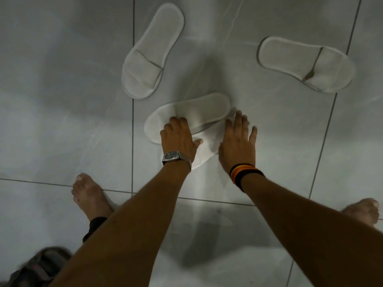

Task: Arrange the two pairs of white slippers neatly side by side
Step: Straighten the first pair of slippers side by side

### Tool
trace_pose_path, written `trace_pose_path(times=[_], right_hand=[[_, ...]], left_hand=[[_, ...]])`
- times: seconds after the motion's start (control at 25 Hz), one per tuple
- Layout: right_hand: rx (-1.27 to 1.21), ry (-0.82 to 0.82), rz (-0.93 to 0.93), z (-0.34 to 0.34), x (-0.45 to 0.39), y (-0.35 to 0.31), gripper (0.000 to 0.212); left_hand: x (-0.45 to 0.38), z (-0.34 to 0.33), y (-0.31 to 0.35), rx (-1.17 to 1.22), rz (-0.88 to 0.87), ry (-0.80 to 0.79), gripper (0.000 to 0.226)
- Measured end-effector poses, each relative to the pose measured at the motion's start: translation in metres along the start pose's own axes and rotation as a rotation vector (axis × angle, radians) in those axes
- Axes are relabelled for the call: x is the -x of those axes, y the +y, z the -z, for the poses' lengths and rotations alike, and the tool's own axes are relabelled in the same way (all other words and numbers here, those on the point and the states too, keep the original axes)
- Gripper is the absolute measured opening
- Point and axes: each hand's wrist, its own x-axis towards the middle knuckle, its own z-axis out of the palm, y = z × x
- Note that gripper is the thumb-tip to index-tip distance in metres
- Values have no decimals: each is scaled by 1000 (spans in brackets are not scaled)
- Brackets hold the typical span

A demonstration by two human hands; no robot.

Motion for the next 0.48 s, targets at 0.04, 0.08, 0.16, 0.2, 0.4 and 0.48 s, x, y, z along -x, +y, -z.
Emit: trace_pose_path(times=[0.04, 0.08, 0.16, 0.2, 0.4, 0.48], right_hand=[[-69, -27, -38, -3, 14, -10, 72], [-137, -71, -47, -8, 29, -21, 72], [-229, -173, -24, -18, 53, -43, 72], [-249, -207, -3, -22, 59, -51, 73], [-217, -170, 53, -27, 32, -53, 77], [-194, -150, 93, -23, 21, -46, 75]], left_hand=[[0, 2, 0, 77, 74, -16, 81], [-1, 4, -2, 157, 134, -17, 78], [-6, 8, -10, 267, 166, 41, 68], [-9, 12, -17, 289, 121, 98, 60], [-66, 39, -78, 249, 1, 273, 62], [-95, 55, -93, 299, 46, 129, 63]])
